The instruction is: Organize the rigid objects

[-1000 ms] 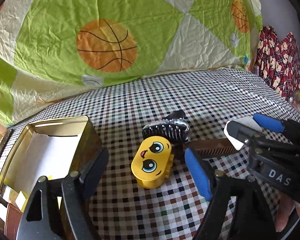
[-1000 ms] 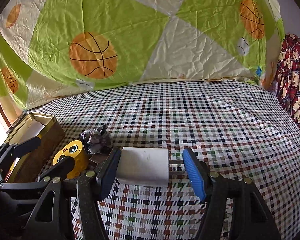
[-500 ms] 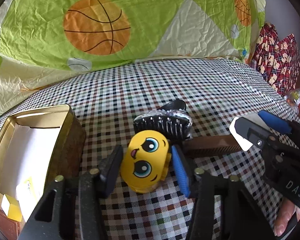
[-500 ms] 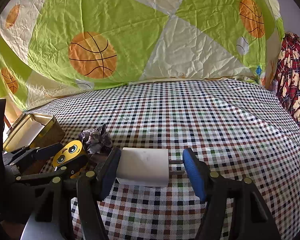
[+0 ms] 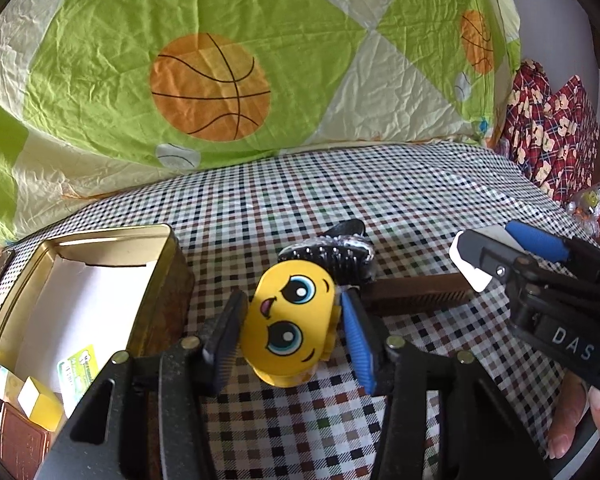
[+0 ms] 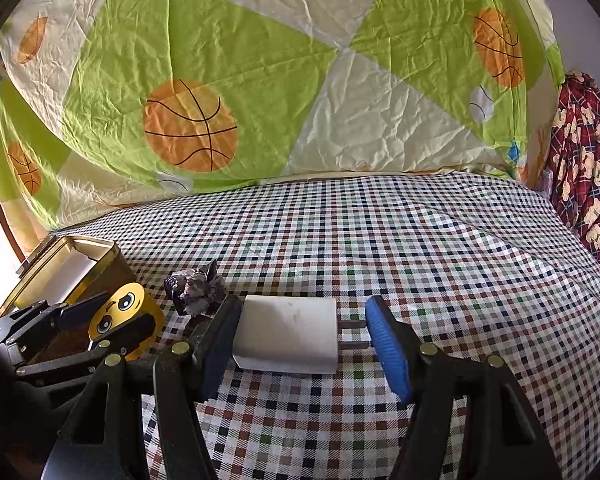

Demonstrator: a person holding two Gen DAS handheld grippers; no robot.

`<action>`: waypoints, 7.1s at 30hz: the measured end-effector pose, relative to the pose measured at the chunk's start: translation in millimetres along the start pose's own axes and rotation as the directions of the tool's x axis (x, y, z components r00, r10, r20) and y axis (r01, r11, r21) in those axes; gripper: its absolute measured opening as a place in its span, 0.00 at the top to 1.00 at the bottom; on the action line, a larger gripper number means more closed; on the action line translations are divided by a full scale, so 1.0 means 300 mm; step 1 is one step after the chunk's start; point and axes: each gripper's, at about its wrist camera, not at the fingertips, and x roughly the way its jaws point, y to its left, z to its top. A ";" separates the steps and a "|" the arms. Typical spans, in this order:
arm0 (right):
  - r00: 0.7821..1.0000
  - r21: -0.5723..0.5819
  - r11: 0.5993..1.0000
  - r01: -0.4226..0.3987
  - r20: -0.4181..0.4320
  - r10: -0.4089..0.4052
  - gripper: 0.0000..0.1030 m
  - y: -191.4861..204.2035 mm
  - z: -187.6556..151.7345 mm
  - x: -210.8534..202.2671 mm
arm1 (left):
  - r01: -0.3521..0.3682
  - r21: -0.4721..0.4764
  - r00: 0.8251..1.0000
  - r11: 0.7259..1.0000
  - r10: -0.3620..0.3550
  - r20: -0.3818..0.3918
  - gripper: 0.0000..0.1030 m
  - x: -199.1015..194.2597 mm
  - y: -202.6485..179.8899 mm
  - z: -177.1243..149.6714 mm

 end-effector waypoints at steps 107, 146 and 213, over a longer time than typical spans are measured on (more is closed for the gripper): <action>0.948 -0.146 0.977 -0.156 0.256 0.190 0.36 0.175 -0.101 -0.235 | -0.062 -0.183 0.922 0.981 0.127 0.366 0.54 -0.398 0.147 -0.198; 0.983 -0.123 0.989 -0.088 -0.174 0.066 0.77 0.159 -0.134 -0.032 | -0.033 -0.179 0.930 0.983 0.096 0.355 0.54 -0.410 0.170 -0.216; 0.968 -0.035 0.972 -0.231 0.095 0.233 0.77 0.091 -0.228 -0.291 | 0.023 0.145 1.000 0.989 -0.021 -0.019 0.26 -0.357 0.035 -0.368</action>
